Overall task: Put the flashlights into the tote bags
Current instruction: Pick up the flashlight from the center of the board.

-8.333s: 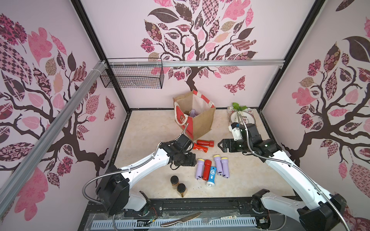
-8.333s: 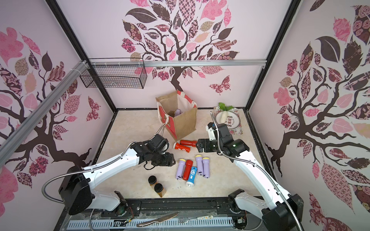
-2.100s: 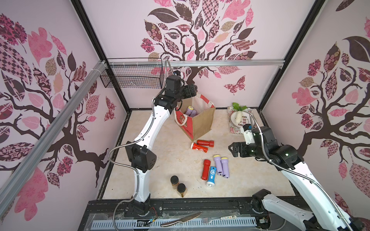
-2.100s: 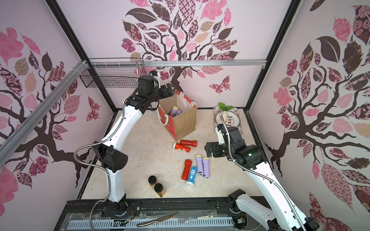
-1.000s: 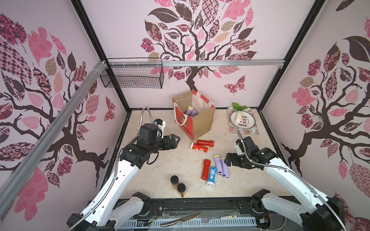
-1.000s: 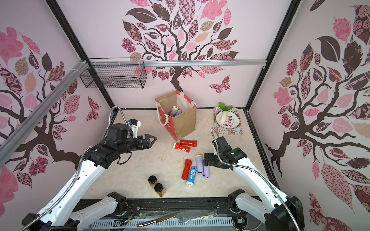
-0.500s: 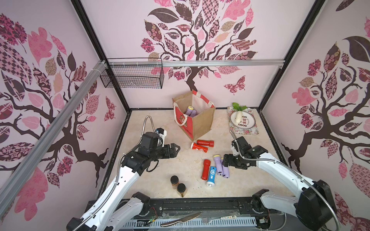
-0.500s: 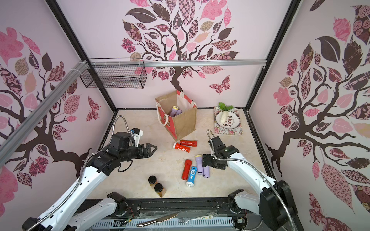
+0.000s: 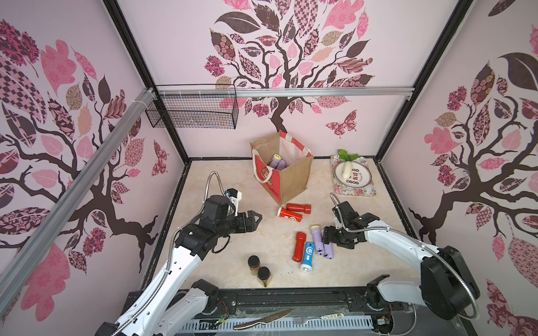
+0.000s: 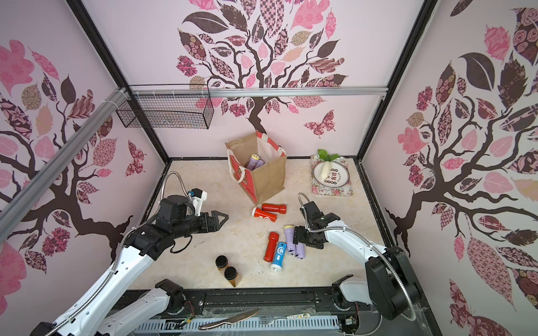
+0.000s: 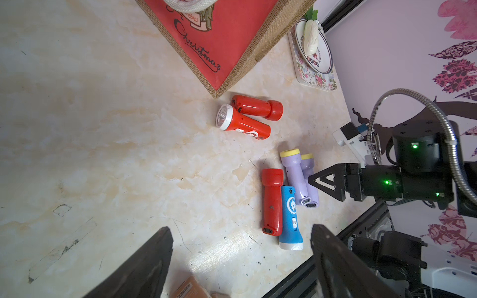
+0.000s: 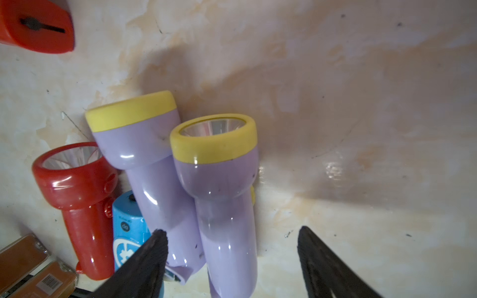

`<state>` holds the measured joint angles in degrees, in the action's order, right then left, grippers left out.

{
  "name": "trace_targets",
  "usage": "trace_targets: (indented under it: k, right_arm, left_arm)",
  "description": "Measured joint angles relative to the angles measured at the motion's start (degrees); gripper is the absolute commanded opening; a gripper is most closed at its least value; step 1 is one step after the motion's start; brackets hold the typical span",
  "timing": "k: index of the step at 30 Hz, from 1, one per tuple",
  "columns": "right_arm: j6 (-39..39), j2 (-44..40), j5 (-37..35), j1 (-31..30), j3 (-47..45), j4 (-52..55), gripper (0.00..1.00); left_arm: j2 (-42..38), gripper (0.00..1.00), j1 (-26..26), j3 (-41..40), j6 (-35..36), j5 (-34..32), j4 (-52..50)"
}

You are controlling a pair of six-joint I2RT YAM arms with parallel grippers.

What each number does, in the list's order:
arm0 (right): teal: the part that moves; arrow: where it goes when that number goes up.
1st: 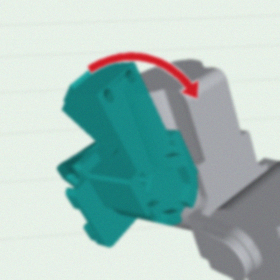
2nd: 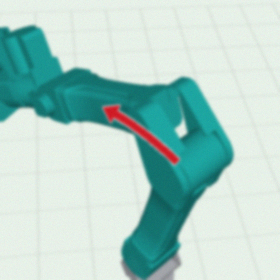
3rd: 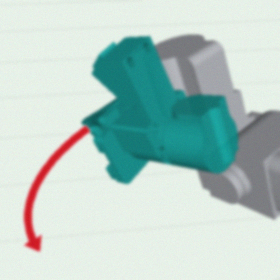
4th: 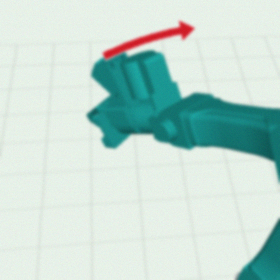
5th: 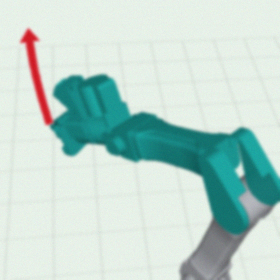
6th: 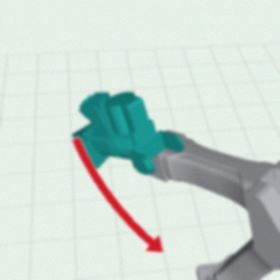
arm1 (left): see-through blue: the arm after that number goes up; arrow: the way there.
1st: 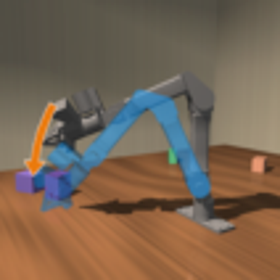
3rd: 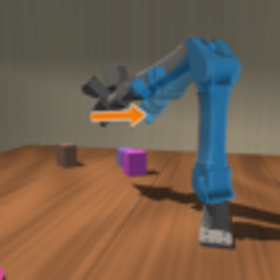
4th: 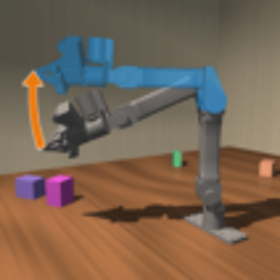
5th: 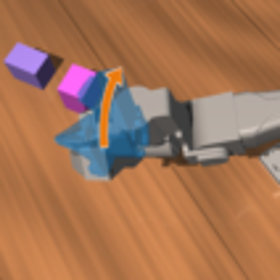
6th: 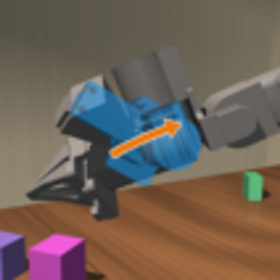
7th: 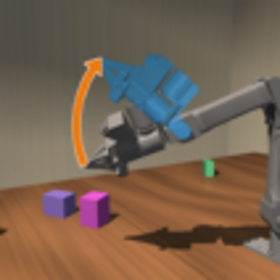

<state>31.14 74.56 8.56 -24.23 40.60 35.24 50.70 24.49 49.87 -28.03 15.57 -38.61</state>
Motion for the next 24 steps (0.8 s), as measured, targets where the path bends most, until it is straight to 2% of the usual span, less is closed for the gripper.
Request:
trace_targets:
  k: [24]
  right_arm:
    - [-0.2, 5.1, -2.6, 0.3, 0.0, -3.5, 0.65]
  left_arm:
    - [-0.8, 0.87, 0.0, -0.8, 0.0, 0.1, 0.0]
